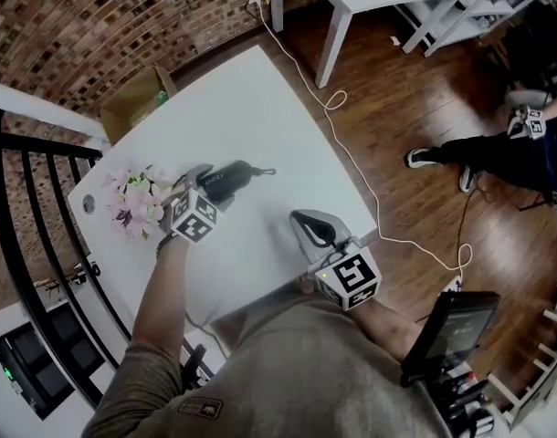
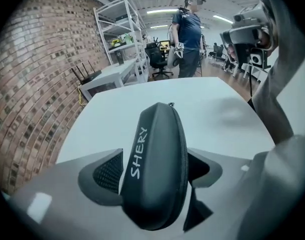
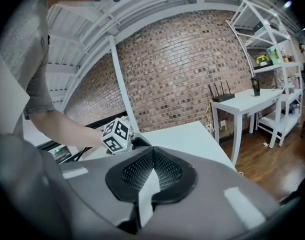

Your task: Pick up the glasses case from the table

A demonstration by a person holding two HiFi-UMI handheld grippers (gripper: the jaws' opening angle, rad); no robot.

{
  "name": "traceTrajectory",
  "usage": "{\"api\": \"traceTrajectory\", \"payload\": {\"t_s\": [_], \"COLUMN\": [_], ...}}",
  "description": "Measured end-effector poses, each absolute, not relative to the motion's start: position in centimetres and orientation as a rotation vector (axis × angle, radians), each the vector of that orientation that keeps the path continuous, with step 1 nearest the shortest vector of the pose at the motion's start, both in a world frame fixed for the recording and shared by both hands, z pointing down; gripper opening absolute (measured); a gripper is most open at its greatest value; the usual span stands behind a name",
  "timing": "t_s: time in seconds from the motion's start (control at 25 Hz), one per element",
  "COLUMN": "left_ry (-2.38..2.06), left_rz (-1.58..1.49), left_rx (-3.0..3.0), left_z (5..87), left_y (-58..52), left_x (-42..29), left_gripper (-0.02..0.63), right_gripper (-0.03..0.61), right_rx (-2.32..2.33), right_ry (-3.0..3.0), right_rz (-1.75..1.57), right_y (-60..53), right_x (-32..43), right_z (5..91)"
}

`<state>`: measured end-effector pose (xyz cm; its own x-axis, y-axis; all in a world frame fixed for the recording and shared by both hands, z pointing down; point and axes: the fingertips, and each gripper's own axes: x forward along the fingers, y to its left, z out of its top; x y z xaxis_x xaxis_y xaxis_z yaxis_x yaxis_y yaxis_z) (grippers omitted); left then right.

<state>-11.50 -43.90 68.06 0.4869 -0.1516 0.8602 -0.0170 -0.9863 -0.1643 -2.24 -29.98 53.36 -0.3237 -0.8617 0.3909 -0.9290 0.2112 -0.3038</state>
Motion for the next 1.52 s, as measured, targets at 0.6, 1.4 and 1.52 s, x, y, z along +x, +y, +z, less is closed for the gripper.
{"api": "traceTrajectory", "payload": {"t_s": [0.6, 1.4, 1.52], "left_ry": [0.633, 1.387, 1.445], "left_rz": [-1.118, 0.144, 0.240], "left_rx": [-3.194, -3.422, -3.418], "left_z": [62.1, 46.1, 46.0], "left_y": [-42.1, -30.8, -29.5], "left_x": [-10.9, -17.8, -19.0], "left_gripper": [0.347, 0.344, 0.344], "right_gripper": [0.012, 0.012, 0.012], "right_rx": [1.771, 1.428, 1.386], "right_ry": [-2.397, -2.762, -2.782], "right_rz": [0.680, 0.562, 0.561], "right_y": [-29.9, -28.4, -28.4], "right_x": [-0.8, -4.1, -4.7], "right_z": [51.7, 45.0, 44.5]}}
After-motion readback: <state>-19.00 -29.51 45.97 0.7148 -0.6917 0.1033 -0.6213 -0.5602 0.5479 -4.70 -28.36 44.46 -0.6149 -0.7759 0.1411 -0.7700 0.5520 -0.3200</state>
